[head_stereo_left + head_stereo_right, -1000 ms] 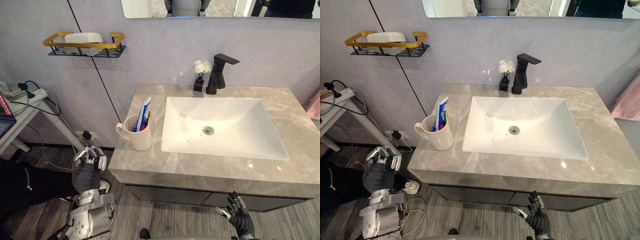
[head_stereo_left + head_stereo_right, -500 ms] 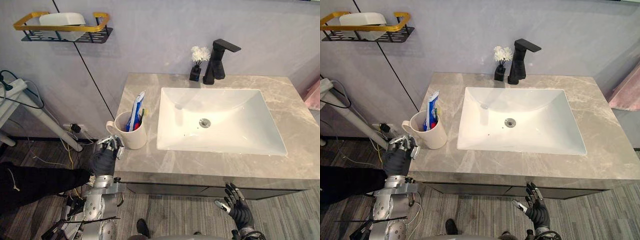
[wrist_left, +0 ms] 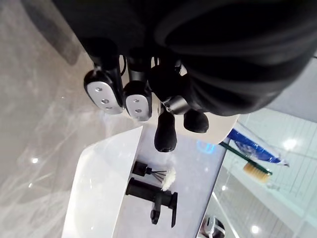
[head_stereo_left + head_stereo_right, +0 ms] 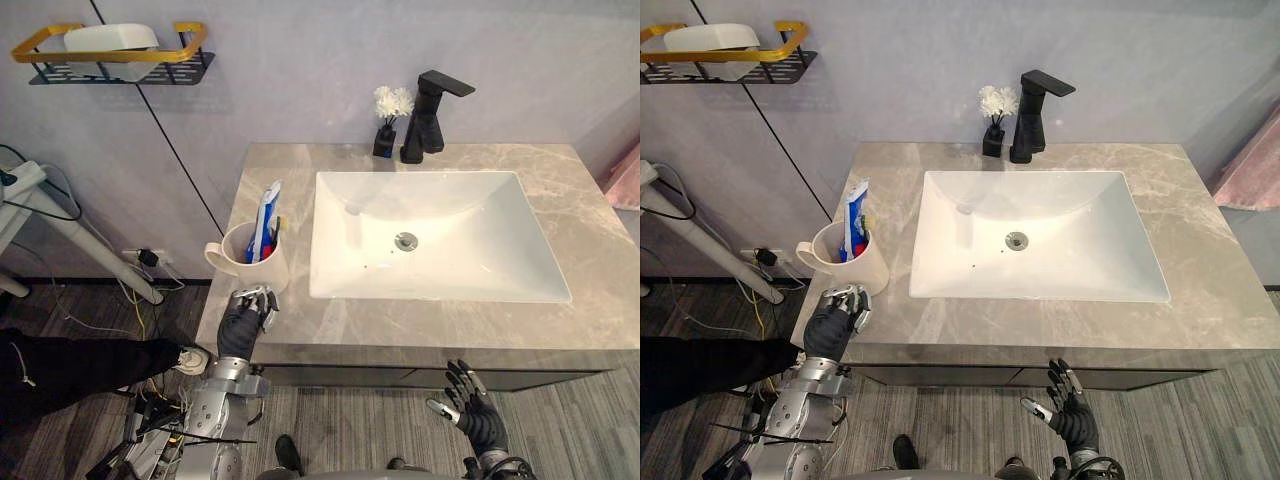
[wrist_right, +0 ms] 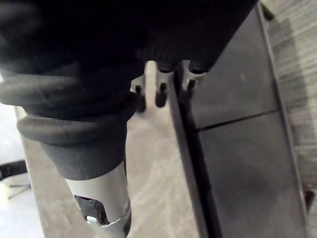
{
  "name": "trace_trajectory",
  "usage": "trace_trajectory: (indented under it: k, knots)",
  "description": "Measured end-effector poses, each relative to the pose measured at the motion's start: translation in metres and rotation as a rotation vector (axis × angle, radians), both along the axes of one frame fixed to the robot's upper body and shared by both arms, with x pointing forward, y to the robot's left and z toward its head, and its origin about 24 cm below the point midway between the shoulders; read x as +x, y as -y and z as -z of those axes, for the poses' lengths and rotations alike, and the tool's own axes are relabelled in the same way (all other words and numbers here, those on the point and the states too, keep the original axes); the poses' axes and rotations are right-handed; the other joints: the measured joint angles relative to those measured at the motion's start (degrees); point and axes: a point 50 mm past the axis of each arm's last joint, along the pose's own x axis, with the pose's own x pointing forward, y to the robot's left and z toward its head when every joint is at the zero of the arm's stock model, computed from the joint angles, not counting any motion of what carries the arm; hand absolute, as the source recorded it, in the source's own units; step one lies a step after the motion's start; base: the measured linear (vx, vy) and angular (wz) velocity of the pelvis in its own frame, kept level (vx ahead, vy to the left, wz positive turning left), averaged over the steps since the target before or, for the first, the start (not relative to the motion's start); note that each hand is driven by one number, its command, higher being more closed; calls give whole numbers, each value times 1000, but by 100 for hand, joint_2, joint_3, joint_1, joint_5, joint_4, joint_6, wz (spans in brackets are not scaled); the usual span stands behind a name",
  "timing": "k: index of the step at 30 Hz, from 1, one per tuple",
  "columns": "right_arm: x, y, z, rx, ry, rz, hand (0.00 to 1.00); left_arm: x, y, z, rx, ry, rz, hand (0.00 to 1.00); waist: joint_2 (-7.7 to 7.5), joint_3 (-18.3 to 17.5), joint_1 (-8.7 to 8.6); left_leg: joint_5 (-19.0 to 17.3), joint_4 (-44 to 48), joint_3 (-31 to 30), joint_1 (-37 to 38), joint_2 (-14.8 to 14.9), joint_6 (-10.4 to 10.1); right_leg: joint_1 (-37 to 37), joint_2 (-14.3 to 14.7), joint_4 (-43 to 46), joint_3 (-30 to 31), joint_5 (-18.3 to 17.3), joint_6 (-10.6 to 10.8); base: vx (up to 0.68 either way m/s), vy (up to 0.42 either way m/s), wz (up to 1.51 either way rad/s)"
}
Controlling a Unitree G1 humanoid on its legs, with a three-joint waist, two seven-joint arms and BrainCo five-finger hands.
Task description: Organize washtable
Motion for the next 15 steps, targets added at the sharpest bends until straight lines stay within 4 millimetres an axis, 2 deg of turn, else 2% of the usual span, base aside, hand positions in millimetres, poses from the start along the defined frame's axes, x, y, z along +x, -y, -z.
trace_trajectory:
  k: [15]
  knots:
    - [1, -1, -1, -6, 7, -14, 0, 10, 8, 5, 86, -22, 45, 100, 32, -21, -6, -1, -1, 63, 27, 12, 0, -32, -1, 29, 68, 1, -2, -7, 1, -1]
